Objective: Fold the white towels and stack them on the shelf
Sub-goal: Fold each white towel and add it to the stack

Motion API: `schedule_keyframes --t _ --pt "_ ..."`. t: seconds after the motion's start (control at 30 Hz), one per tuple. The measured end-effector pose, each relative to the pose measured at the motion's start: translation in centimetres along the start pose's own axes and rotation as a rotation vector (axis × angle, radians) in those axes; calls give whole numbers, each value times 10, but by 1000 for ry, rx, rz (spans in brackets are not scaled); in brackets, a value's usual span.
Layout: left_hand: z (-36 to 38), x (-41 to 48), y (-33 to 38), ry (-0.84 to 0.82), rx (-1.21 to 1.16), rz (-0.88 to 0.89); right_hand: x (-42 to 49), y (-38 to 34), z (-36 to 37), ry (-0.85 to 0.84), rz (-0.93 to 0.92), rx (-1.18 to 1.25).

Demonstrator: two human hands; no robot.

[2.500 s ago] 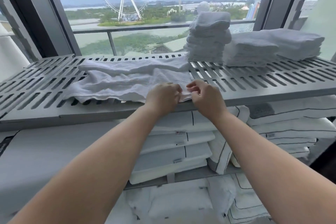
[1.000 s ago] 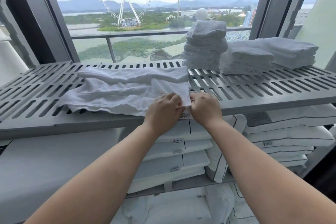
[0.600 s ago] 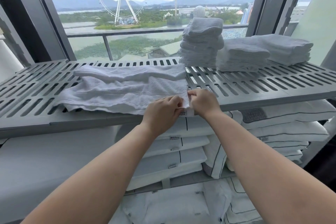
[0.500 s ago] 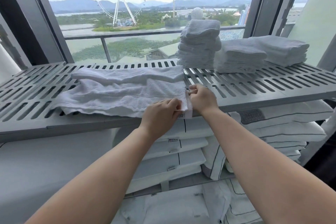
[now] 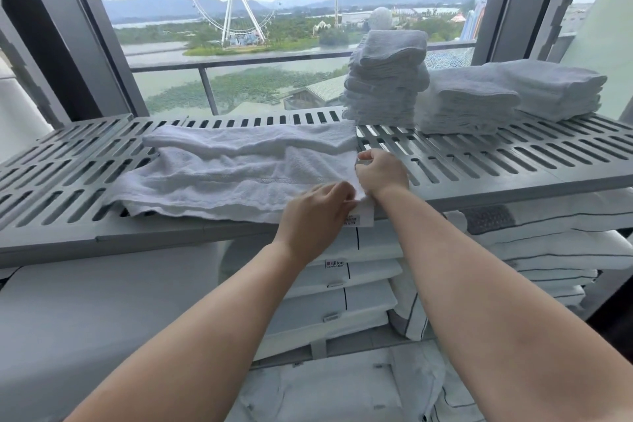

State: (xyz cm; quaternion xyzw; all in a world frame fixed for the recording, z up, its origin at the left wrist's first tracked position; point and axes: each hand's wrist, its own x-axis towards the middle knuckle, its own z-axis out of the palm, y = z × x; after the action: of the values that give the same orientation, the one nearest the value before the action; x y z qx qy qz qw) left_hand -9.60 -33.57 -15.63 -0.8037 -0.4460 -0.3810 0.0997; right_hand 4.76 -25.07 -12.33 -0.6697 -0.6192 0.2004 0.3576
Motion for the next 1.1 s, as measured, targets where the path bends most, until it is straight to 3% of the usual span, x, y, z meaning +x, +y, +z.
schedule_keyframes --t 0.1,0.23,0.43,0.53,0.67,0.97,1.1 --pt "5 -1 -3 -4 32 54 5 2 -5 -53 -4 20" --pt "13 -1 -7 34 17 105 9 2 -5 24 39 25" --pt "15 0 -5 59 -184 -47 14 -1 -4 33 37 -3" --pt "13 -1 0 105 -208 -34 17 1 -4 50 55 9" --pt "13 -3 8 134 -76 43 18 1 -4 56 61 25" --pt "22 -11 0 -8 165 297 11 5 -9 -7 63 229" --pt "19 -15 -3 -45 235 295 11 9 -9 14 -16 115"
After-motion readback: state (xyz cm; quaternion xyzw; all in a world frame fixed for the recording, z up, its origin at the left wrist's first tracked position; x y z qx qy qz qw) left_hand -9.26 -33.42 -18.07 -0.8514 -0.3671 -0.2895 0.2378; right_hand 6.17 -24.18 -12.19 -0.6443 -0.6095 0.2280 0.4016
